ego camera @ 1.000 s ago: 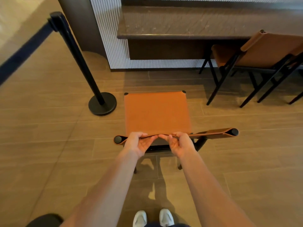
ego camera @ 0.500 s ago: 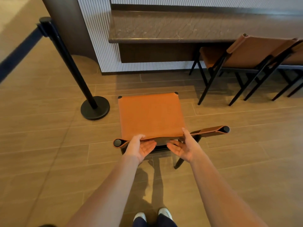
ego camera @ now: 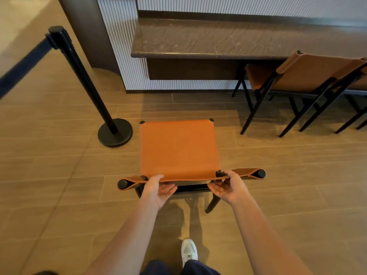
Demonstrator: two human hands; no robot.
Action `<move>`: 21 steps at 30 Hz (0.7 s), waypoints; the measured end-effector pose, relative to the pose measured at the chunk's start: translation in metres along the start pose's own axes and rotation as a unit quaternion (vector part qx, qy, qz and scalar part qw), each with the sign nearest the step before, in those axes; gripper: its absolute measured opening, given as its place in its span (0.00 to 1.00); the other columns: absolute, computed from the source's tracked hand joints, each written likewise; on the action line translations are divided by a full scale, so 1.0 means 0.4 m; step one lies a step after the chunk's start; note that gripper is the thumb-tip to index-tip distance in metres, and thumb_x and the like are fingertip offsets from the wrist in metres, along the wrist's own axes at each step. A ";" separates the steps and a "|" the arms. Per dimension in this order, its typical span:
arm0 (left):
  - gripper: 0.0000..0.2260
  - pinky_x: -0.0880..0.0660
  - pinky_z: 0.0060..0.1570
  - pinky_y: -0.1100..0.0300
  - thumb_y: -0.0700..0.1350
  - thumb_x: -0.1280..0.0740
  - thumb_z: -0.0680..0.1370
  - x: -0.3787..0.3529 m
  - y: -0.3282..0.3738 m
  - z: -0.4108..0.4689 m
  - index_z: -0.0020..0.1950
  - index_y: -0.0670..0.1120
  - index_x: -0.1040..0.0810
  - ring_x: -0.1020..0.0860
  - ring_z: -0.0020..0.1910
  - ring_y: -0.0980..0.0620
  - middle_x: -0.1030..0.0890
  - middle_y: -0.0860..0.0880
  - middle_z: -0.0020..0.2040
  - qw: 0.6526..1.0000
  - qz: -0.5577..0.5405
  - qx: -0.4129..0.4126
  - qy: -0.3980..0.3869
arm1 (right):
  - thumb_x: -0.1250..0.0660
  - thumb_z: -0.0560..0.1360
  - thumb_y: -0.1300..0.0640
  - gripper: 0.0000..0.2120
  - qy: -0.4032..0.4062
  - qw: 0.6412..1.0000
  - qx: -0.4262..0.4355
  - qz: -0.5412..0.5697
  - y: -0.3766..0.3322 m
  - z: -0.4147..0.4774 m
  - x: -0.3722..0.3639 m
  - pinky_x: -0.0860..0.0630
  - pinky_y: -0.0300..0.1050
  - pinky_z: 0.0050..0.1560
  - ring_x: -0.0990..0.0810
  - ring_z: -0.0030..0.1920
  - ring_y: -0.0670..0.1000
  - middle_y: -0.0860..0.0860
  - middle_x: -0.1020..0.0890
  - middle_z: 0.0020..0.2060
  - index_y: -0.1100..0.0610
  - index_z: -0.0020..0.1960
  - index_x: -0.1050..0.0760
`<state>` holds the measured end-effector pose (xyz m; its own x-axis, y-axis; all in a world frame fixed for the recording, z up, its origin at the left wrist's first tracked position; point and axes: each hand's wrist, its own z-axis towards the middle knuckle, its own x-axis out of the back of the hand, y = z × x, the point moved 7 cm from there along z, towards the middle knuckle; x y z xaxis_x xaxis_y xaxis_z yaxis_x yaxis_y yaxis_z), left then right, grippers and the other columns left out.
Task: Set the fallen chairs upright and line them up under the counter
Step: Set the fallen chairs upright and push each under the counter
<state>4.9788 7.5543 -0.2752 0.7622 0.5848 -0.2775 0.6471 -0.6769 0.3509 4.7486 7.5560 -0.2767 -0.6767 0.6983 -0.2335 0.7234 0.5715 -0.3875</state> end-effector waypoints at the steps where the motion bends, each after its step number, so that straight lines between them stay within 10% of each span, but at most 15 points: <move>1: 0.09 0.22 0.45 0.45 0.41 0.36 0.80 0.000 0.001 0.002 0.58 0.40 0.30 0.22 0.55 0.36 0.25 0.35 0.54 1.000 -0.017 -0.003 0.003 | 0.35 0.78 0.58 0.14 -0.002 1.000 -0.002 0.002 -0.003 0.004 0.000 0.23 0.61 0.42 0.22 0.54 0.64 0.64 0.24 0.57 0.64 0.60 0.28; 21: 0.21 0.22 0.32 0.39 0.35 0.38 0.77 -0.087 0.134 0.043 0.70 0.38 0.35 0.30 0.63 0.26 0.30 0.32 0.66 0.995 -0.077 -0.010 0.060 | 0.47 0.76 0.72 0.21 -0.003 1.000 -0.007 0.011 -0.147 0.036 -0.124 0.26 0.69 0.41 0.28 0.61 0.69 0.65 0.27 0.62 0.64 0.67 0.34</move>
<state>4.9874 7.4899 -0.2622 0.6458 0.7310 -0.2204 0.7545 -0.5667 0.3309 4.7376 7.4816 -0.2553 -0.6614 0.7082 -0.2469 0.7398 0.5619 -0.3701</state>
